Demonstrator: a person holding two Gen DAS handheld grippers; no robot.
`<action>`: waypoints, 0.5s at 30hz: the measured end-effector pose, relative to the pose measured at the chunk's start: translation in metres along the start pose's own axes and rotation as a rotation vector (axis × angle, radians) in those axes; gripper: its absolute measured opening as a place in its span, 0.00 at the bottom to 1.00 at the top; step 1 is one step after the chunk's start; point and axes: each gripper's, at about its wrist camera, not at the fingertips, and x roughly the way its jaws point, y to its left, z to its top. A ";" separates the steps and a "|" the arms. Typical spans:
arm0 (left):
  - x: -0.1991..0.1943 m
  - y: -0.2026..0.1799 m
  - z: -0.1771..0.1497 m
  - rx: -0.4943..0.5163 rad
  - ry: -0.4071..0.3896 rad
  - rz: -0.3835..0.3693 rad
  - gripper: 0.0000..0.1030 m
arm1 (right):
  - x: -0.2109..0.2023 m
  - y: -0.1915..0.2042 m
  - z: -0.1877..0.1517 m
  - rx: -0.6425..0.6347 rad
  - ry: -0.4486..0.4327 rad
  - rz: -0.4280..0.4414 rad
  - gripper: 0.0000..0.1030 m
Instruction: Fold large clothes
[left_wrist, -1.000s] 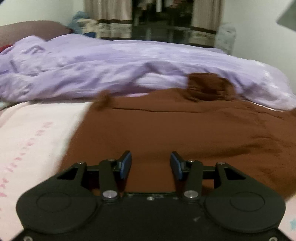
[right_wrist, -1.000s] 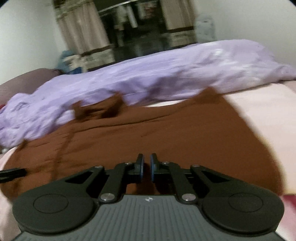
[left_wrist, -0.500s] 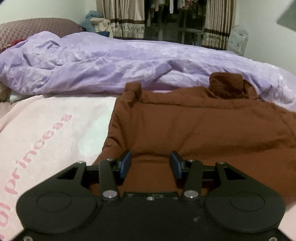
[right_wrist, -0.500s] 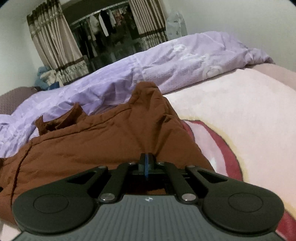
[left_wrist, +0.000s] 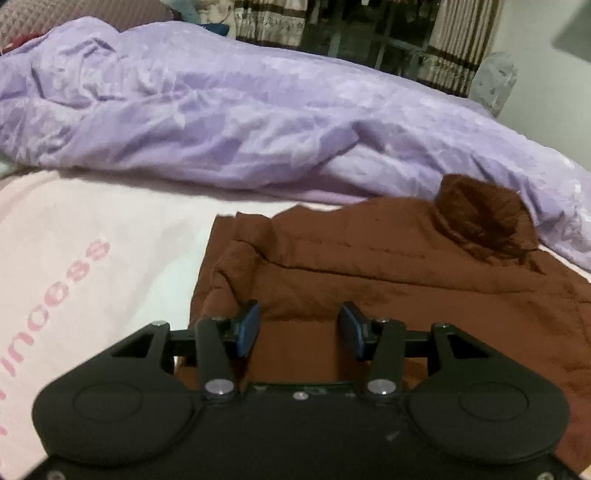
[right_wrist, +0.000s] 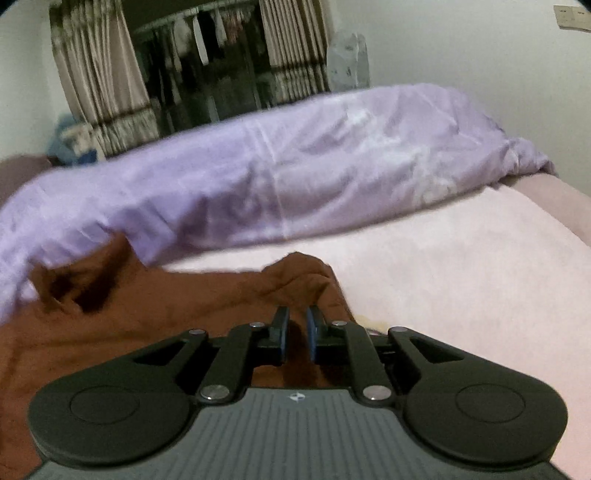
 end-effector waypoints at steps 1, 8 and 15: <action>0.002 0.000 -0.003 0.000 -0.004 0.001 0.49 | 0.006 -0.002 -0.005 0.006 0.012 -0.004 0.13; 0.001 -0.003 -0.007 0.024 -0.030 0.024 0.51 | 0.008 -0.013 -0.012 0.066 0.000 0.008 0.08; -0.053 -0.006 -0.015 0.063 -0.131 0.046 0.49 | -0.061 -0.001 -0.013 0.017 -0.120 0.011 0.14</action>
